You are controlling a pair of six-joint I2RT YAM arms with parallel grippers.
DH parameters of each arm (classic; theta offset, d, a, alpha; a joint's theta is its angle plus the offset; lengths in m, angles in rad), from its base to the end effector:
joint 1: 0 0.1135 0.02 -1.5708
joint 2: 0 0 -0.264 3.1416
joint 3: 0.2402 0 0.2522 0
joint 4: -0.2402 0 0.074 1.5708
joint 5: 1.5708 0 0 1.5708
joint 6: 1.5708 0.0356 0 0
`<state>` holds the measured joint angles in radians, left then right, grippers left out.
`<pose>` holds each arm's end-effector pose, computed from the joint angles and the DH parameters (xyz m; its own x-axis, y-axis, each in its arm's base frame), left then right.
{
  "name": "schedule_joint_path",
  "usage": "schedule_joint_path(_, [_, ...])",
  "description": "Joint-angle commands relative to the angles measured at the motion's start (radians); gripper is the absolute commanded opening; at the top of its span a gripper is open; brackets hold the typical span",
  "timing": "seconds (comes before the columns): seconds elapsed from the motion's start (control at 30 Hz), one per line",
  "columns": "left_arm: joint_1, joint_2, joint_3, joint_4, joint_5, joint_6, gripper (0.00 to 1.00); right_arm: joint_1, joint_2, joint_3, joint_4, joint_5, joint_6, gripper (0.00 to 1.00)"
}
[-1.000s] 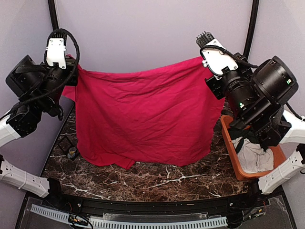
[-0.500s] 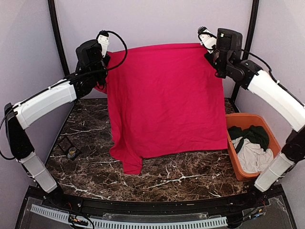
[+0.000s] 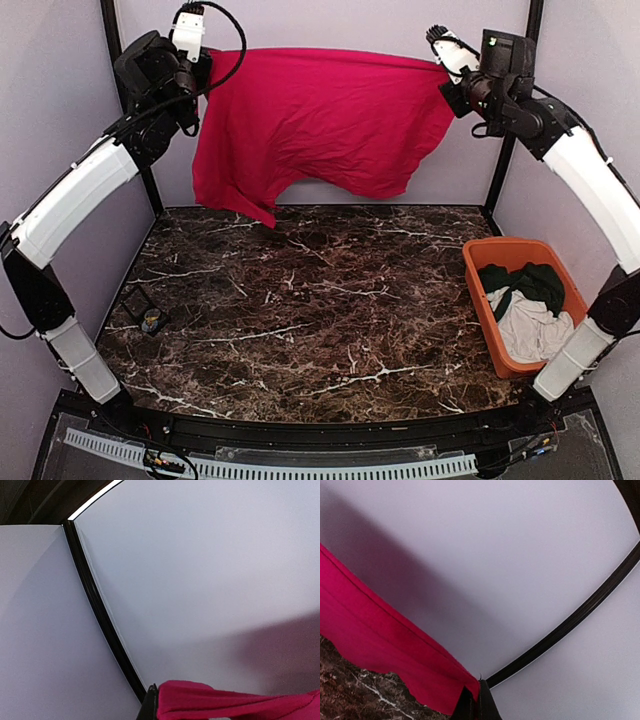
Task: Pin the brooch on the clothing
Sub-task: Flatten out the crumpled clothing at the center of the board.
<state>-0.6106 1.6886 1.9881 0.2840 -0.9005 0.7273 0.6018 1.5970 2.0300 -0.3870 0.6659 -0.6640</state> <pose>0.3008 -0.1764 0.5582 0.2178 0.3517 -0.9104 -0.4343 0.8703 0.2324 0.2812 0.1664 0.5393 -0.0093 -0.5943 -0.8042 0.0734 0.8017 -0.5932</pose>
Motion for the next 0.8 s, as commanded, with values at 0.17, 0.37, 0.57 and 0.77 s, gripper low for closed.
schedule_joint_path(0.17, [0.006,-0.371,-0.613,-0.491,-0.151,-0.513,0.01,0.055,-0.228,-0.533,-0.436,-0.184,0.395,0.0])
schedule_joint_path(0.37, [-0.01,-0.522,-0.868,-0.982,0.035,-0.968,0.01,0.189,-0.205,-0.687,-0.731,-0.27,0.576,0.0])
schedule_joint_path(0.57, [-0.066,-0.485,-1.033,-1.088,0.269,-1.061,0.01,0.282,-0.21,-0.841,-0.793,-0.243,0.586,0.0])
schedule_joint_path(0.77, [-0.2,-0.328,-1.032,-1.209,0.238,-1.133,0.01,0.29,-0.176,-0.964,-0.77,-0.259,0.564,0.04])
